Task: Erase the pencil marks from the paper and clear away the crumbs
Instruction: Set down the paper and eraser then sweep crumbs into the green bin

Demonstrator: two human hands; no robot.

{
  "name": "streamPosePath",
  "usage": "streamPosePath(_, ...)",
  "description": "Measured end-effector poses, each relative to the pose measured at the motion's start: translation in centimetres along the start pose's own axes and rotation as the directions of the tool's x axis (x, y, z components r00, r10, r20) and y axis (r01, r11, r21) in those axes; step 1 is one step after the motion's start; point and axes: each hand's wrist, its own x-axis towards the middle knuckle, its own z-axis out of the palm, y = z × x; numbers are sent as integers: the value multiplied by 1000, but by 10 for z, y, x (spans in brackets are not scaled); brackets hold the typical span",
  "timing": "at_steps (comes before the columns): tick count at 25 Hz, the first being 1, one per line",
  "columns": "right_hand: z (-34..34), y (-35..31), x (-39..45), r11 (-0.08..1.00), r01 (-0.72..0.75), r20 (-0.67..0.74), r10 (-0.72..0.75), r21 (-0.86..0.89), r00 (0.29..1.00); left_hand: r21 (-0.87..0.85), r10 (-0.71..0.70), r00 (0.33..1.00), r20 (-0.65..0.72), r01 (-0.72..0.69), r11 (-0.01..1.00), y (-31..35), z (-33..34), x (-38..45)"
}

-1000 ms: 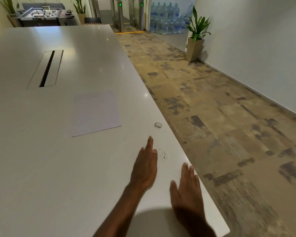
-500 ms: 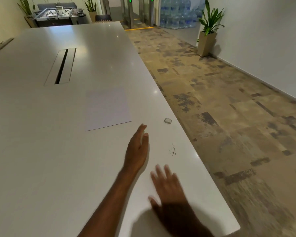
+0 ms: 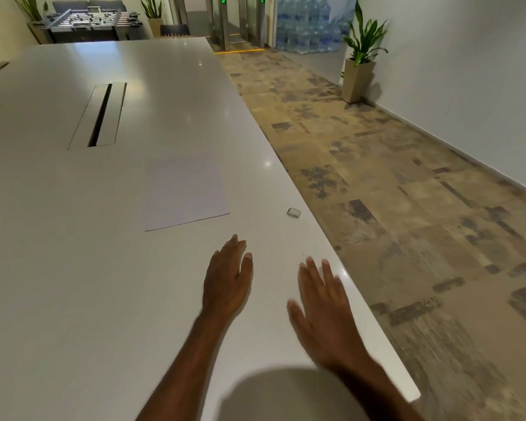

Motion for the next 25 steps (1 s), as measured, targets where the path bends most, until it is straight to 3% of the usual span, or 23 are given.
streamPosePath(3, 22, -23, -53, 984, 172, 32, -170, -57, 985, 100, 23, 997, 77, -30, 995, 5, 8, 3)
streamPosePath(5, 30, -22, -40, 975, 207, 39, -204, -85, 978, 157, 19, 995, 98, -35, 987, 6, 12, 6)
streamPosePath(11, 16, 9, 49, 1000, 13, 13, -13, 19, 1000, 107, 25, 996, 84, -34, 994, 4, 10, 0)
streamPosePath(13, 13, 26, 60, 988, -89, -30, 93, 124, 995, 89, 41, 996, 74, -47, 995, 2, 10, 0)
streamPosePath(15, 13, 42, 67, 975, -185, -42, 192, 121, 981, 105, 59, 996, 74, -67, 992, 1, 10, 0)
streamPosePath(18, 17, 41, 70, 989, -141, 18, 140, 49, 990, 152, 93, 993, 76, -104, 983, 3, 11, 1)
streamPosePath(21, 10, 34, 53, 940, -66, -7, 73, 335, 997, 221, 124, 987, 98, -143, 965, 1, 12, 1)
streamPosePath(23, 5, 33, 19, 835, -174, -51, 234, 522, 971, 214, 132, 987, 97, -150, 965, -1, 13, 0)
streamPosePath(25, 6, 22, -22, 864, -348, -33, 386, 364, 922, 214, 129, 987, 97, -148, 966, -1, 14, 0)
